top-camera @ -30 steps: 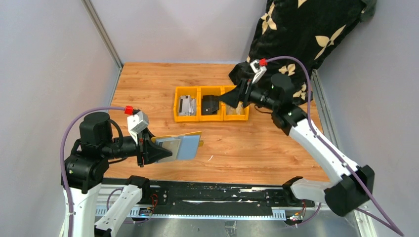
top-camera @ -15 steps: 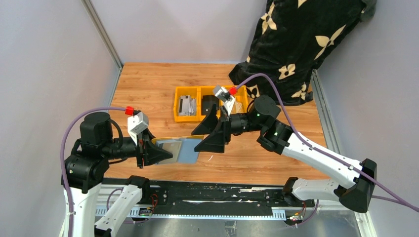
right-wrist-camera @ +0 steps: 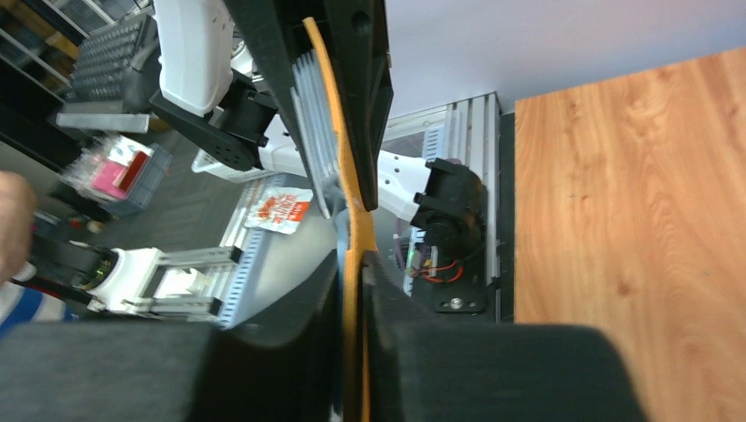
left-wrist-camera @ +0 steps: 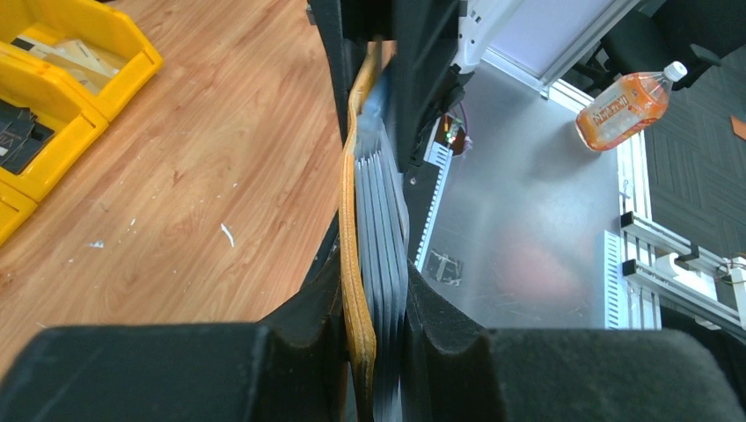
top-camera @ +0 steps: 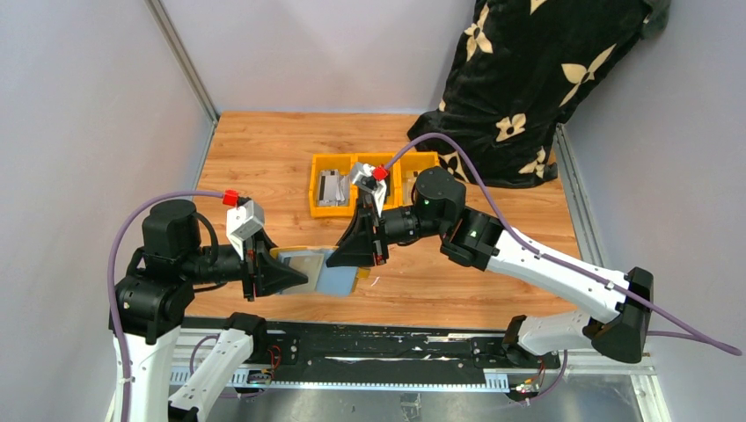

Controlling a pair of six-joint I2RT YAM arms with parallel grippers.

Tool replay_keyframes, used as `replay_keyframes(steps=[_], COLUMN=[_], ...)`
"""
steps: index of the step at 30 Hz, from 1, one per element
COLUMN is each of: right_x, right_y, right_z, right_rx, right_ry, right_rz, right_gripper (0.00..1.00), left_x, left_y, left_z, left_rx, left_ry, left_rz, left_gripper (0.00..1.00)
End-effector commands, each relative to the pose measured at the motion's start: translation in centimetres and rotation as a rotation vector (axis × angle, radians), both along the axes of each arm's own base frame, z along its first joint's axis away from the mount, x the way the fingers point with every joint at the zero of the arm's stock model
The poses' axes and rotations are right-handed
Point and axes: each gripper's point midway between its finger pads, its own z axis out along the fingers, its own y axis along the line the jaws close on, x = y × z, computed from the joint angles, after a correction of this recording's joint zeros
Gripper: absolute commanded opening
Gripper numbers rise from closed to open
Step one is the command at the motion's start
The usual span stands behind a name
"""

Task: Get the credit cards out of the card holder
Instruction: Remove the credit card from the card holder.

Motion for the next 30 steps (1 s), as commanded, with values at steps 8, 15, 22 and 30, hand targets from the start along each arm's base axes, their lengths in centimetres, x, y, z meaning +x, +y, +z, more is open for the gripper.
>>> replay_keyframes(steps=[8, 15, 22, 30], right_x=[1.6, 1.9, 1.2, 1.2], right_y=[0.0, -1.0, -1.2, -1.5], right_z=[-0.1, 0.6, 1.4, 0.7], right_rx=[0.005, 0.048, 0.072, 0.052], right_ry=[0.007, 0.039, 0.052, 0.045], right_rz=[-0.129, -0.158, -0.129, -0.138], right_gripper=[0.00, 0.00, 0.00, 0.00], left_x=[-1.0, -1.7, -1.7, -3.2], left_y=[-0.1, -0.1, -0.2, -0.4], left_z=[0.6, 0.8, 1.0, 2.0], left_rx=[-0.024, -0.035, -0.039, -0.079], left_ry=[-0.030, -0.055, -0.057, -0.045], left_rz=[-0.024, -0.049, -0.057, -0.120], left_gripper=[0.37, 0.41, 0.36, 0.39])
